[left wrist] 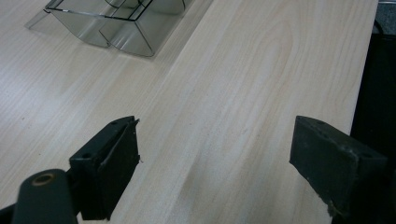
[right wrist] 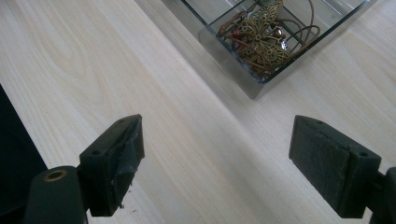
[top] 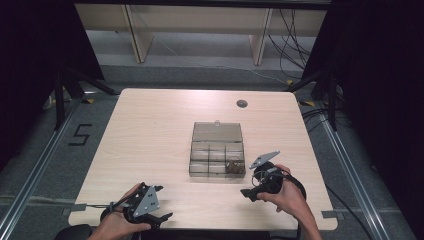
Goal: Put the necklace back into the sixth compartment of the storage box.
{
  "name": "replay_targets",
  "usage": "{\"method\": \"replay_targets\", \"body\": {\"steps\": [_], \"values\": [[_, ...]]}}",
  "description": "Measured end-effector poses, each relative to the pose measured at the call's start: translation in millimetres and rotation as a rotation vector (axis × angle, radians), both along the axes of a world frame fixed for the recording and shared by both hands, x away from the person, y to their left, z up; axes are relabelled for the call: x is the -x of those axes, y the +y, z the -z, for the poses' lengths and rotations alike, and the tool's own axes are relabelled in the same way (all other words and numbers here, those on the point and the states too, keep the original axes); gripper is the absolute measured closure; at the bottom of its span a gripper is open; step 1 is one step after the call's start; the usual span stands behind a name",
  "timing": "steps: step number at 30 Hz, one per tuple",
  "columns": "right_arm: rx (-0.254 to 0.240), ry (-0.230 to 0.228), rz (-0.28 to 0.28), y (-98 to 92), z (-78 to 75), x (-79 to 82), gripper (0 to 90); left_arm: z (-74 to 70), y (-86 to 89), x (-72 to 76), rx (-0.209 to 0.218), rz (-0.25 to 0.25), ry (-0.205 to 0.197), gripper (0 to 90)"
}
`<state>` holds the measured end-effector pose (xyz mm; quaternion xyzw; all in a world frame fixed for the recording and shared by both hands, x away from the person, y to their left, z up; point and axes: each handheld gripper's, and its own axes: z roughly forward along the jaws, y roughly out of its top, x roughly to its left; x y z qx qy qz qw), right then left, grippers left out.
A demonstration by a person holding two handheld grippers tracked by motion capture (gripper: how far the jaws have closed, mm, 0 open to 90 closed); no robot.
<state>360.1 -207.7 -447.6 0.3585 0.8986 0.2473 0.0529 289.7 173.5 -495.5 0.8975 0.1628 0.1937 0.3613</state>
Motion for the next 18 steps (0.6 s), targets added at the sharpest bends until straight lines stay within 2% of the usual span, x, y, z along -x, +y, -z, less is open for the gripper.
{"method": "replay_targets", "body": {"steps": [1,2,3,7,9,10,13,15,16,17,18], "values": [[-0.001,0.007,0.006,-0.4,-0.3,0.4,19.0,0.0,0.0,0.0,-0.002,0.000,0.000,15.0],[-0.004,-0.028,-0.021,-2.0,1.8,-1.0,18.9,0.1,-0.1,0.1,-0.001,0.001,0.000,15.0],[0.000,-0.016,0.008,-1.6,2.1,0.4,18.8,0.0,-0.1,0.1,-0.001,0.002,-0.001,15.0],[-0.020,-0.013,0.012,-4.1,2.4,3.0,18.8,0.1,-0.1,0.3,-0.003,-0.004,-0.008,15.0],[-0.021,-0.031,0.025,-4.7,5.7,3.1,18.7,0.1,-0.2,0.3,-0.001,-0.004,-0.008,15.0],[-0.037,-0.038,0.010,-5.7,6.8,3.5,18.7,0.1,-0.2,0.3,-0.001,-0.004,-0.008,15.0],[-0.038,-0.016,0.012,-7.4,7.1,4.9,18.7,-0.3,-0.1,0.7,-0.002,0.000,-0.002,15.0],[-0.038,-0.044,0.024,-6.6,11.5,5.5,18.7,-0.4,-0.1,0.7,-0.003,0.000,-0.003,15.0],[-0.030,-0.037,0.027,-7.6,10.8,5.9,18.7,-0.4,0.0,0.7,-0.004,0.001,-0.003,15.0],[-0.031,-0.039,0.000,-8.6,11.3,5.0,18.7,0.1,-0.2,0.5,0.002,0.001,-0.004,15.0],[-0.036,-0.034,0.016,-8.7,11.3,6.5,18.7,0.1,-0.2,0.5,0.001,0.002,-0.004,15.0]]}}
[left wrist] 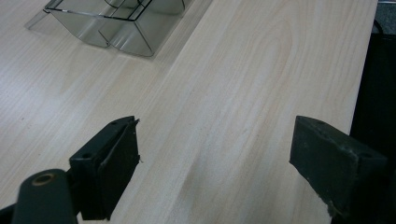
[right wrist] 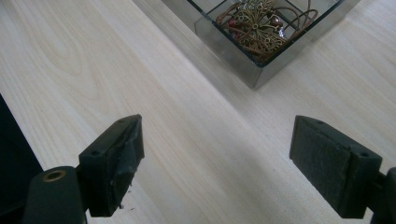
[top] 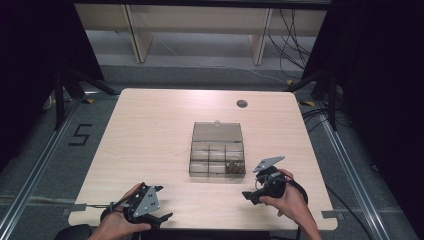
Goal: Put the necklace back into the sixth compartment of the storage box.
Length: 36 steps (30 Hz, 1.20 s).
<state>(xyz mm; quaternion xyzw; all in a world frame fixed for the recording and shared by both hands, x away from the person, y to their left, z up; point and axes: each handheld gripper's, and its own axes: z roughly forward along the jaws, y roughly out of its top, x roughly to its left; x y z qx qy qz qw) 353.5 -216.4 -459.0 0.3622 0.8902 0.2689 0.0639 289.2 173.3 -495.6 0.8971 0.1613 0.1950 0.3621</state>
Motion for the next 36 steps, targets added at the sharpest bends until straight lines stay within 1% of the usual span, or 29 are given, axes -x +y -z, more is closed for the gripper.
{"method": "replay_targets", "body": {"steps": [2,3,5,6,8,9,10,11,12,13,14,15,16,17,19,20,21,22,23,25,26,27,30,31,32,33,34,35,36], "values": [[-0.010,0.004,0.000,-0.9,0.1,1.4,18.7,0.5,-0.5,0.4,0.006,0.001,0.006,15.0],[-0.016,-0.028,0.015,-0.4,3.3,0.9,18.7,1.2,-0.8,0.5,0.014,0.001,0.003,15.0],[-0.015,0.001,0.009,-1.1,2.0,2.5,18.6,1.1,-0.9,0.4,0.013,0.002,0.003,15.0],[-0.025,0.003,0.004,-2.0,2.1,3.4,18.7,1.1,-0.6,0.1,0.006,0.001,-0.003,15.0],[-0.030,-0.012,0.031,-0.7,5.5,4.8,18.6,1.6,-1.0,0.3,0.016,0.002,0.003,15.0],[-0.028,-0.013,-0.003,-3.4,5.0,4.0,18.7,1.0,-0.5,-0.1,0.000,0.000,-0.003,15.0],[-0.031,-0.002,0.008,-3.3,4.8,5.7,18.7,0.8,-0.6,0.4,0.007,0.002,-0.001,15.0],[-0.030,-0.011,0.012,-3.2,5.4,6.3,18.7,0.6,-0.4,0.2,0.004,0.001,-0.002,15.0],[-0.043,-0.042,0.001,-3.8,8.3,6.7,18.6,1.0,-0.7,0.4,0.013,0.001,0.002,15.0],[-0.025,-0.039,0.000,-4.5,7.5,7.1,18.6,1.2,-0.8,0.5,0.014,0.000,0.003,15.0],[-0.040,-0.019,0.006,-4.8,6.3,9.5,18.6,0.4,-0.6,0.7,0.001,-0.001,0.006,15.0],[-0.040,-0.023,0.011,-5.0,6.5,10.8,18.5,0.0,-0.2,0.3,-0.009,0.001,0.000,15.0],[-0.040,-0.038,-0.002,-5.8,8.2,11.0,18.4,0.7,-0.8,0.8,0.005,0.001,0.003,15.0],[-0.042,-0.031,0.008,-5.7,8.0,12.5,18.4,0.8,-0.9,0.6,0.008,0.002,0.006,15.0],[-0.042,-0.050,-0.003,-7.0,10.4,13.3,18.3,0.7,-0.8,0.8,0.008,0.001,0.006,15.0],[-0.052,-0.029,0.015,-6.4,10.7,15.4,18.3,0.0,-0.1,0.3,-0.005,0.002,0.001,15.0],[-0.053,-0.057,0.024,-6.4,13.4,15.5,18.3,-0.1,-0.2,0.3,-0.003,0.001,0.000,15.0],[-0.052,-0.027,0.034,-7.2,11.6,17.5,18.2,-0.5,-0.1,0.6,-0.006,-0.001,0.000,15.0],[-0.051,-0.041,0.023,-8.6,13.7,17.1,18.2,-0.5,-0.1,0.6,-0.005,-0.001,0.000,15.0],[-0.063,-0.053,0.043,-8.2,16.5,18.3,18.2,0.1,-0.2,0.4,-0.003,0.002,0.001,15.0],[-0.060,-0.039,0.032,-8.9,15.1,18.9,18.1,0.7,-0.7,0.7,0.006,0.003,0.006,15.0],[-0.059,-0.049,0.021,-9.4,16.5,18.8,18.2,0.7,-0.9,0.8,0.008,0.002,0.005,15.0],[-0.066,-0.047,0.030,-9.0,18.5,21.7,18.1,0.1,-0.3,0.4,-0.003,0.003,0.002,15.0],[-0.090,-0.054,0.026,-8.5,20.1,22.7,18.1,0.1,-0.2,0.4,-0.003,0.003,0.001,15.0],[-0.072,-0.052,0.008,-9.6,19.7,22.7,18.2,0.1,-0.2,0.4,-0.003,0.002,0.002,15.0],[-0.070,-0.067,0.037,-8.8,22.9,24.4,18.1,0.1,-0.2,0.4,-0.003,0.002,0.001,15.0],[-0.060,-0.053,0.032,-9.4,21.6,24.8,18.1,0.1,-0.3,0.4,-0.003,0.002,0.002,15.0],[-0.073,-0.049,0.022,-9.8,21.7,25.8,18.1,0.1,-0.3,0.4,-0.004,0.003,0.001,15.0],[-0.079,-0.070,0.018,-9.6,23.9,26.1,18.1,0.2,-0.3,0.4,-0.004,0.003,0.002,15.0]]}}
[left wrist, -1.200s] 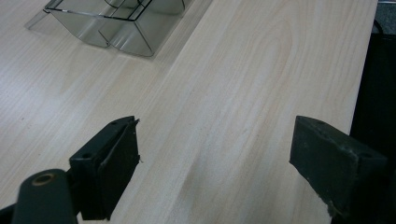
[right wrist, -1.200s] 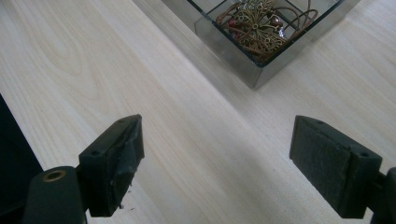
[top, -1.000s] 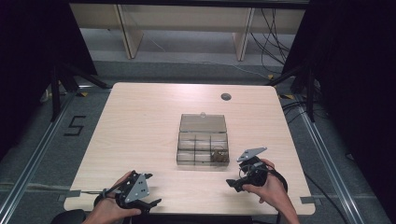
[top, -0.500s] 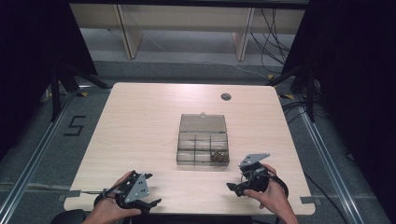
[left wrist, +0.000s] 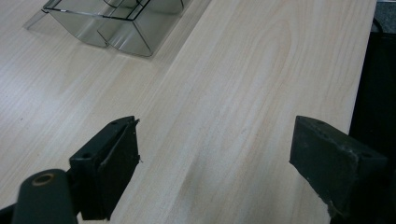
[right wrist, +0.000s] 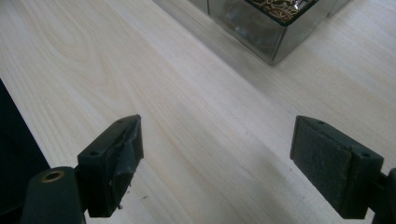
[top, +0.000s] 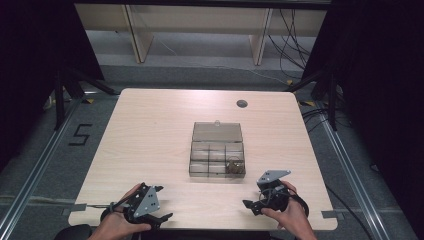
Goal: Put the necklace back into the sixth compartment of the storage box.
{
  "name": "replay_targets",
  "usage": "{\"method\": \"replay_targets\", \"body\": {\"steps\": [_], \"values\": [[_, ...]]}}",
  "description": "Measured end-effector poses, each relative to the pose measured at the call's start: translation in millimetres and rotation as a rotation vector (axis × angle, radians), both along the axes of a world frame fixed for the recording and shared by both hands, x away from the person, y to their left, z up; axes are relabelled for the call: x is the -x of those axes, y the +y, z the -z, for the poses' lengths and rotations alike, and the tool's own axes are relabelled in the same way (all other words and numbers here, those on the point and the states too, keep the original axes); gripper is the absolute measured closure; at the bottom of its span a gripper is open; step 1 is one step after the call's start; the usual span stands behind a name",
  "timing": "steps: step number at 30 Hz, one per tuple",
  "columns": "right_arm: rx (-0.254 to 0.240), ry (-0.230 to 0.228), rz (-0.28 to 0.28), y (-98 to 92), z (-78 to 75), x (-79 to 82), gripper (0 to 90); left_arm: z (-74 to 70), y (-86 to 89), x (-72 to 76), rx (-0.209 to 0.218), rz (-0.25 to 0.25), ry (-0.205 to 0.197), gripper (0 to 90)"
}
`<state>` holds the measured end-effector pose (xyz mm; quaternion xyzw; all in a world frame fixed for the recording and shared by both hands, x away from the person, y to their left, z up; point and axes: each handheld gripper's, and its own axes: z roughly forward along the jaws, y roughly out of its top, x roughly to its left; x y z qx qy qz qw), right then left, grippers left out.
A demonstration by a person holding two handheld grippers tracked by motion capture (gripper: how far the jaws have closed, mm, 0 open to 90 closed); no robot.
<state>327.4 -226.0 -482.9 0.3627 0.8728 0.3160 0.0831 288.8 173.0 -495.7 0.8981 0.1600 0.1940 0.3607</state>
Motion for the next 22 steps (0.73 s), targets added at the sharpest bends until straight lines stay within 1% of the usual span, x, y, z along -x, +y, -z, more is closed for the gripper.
{"method": "replay_targets", "body": {"steps": [1,3,4,7,8,9,10,11,12,13,15,16,17,18,19,20,21,22], "values": [[-0.005,-0.009,-0.007,0.0,0.8,0.2,18.1,0.4,-0.4,0.3,0.009,0.001,0.004,15.0],[-0.006,0.014,0.001,-0.3,-0.6,2.4,18.1,0.6,-0.5,0.3,0.010,0.000,0.004,15.0],[-0.008,-0.011,-0.003,-0.2,1.9,2.3,18.1,0.6,-0.5,0.4,0.011,0.000,0.004,15.0],[-0.006,-0.004,-0.007,-0.5,2.0,4.4,18.1,0.5,-0.5,0.3,0.010,0.000,0.004,15.0],[-0.015,-0.021,0.001,0.7,4.5,4.9,18.1,0.5,-0.5,0.3,0.011,-0.001,0.004,15.0],[-0.021,-0.004,0.007,1.1,3.6,6.4,18.0,0.0,0.0,-0.1,0.000,0.001,0.000,15.0],[-0.010,-0.007,-0.004,0.4,3.7,6.4,18.0,-0.1,0.1,-0.1,0.001,0.000,0.000,15.0],[-0.019,-0.018,0.000,1.1,5.1,6.6,18.0,0.0,0.0,-0.1,0.001,0.000,0.000,15.0],[-0.014,-0.023,-0.003,0.6,5.3,6.7,18.0,0.5,-0.4,0.3,0.010,0.000,0.004,15.0],[-0.015,-0.016,0.000,0.7,5.3,7.3,18.0,0.5,-0.5,0.3,0.011,0.000,0.004,15.0],[-0.022,-0.026,-0.013,0.4,6.9,5.9,17.9,0.5,-0.5,0.3,0.011,0.000,0.004,15.0],[-0.012,-0.024,0.006,0.7,6.8,6.6,18.0,-0.1,0.0,0.0,0.001,0.001,0.000,15.0],[-0.010,-0.024,0.010,0.3,6.4,7.1,18.0,-0.1,0.0,-0.1,0.001,-0.001,0.001,15.0],[-0.012,-0.026,0.005,0.1,6.8,6.8,17.9,0.4,-0.1,-0.2,0.007,0.000,-0.003,15.0],[-0.024,-0.030,-0.014,-0.2,7.5,5.8,17.9,0.1,-0.1,0.0,0.003,0.000,0.002,15.0],[-0.022,-0.030,-0.012,-0.3,7.5,5.8,17.9,0.6,-0.5,0.3,0.012,-0.001,0.005,15.0],[-0.020,-0.027,-0.014,-0.5,7.2,5.8,18.0,0.5,-0.5,0.2,0.010,0.000,0.004,15.0],[-0.014,-0.017,-0.020,-1.1,6.5,5.6,18.0,0.9,-0.6,0.2,0.017,0.000,0.001,15.0]]}}
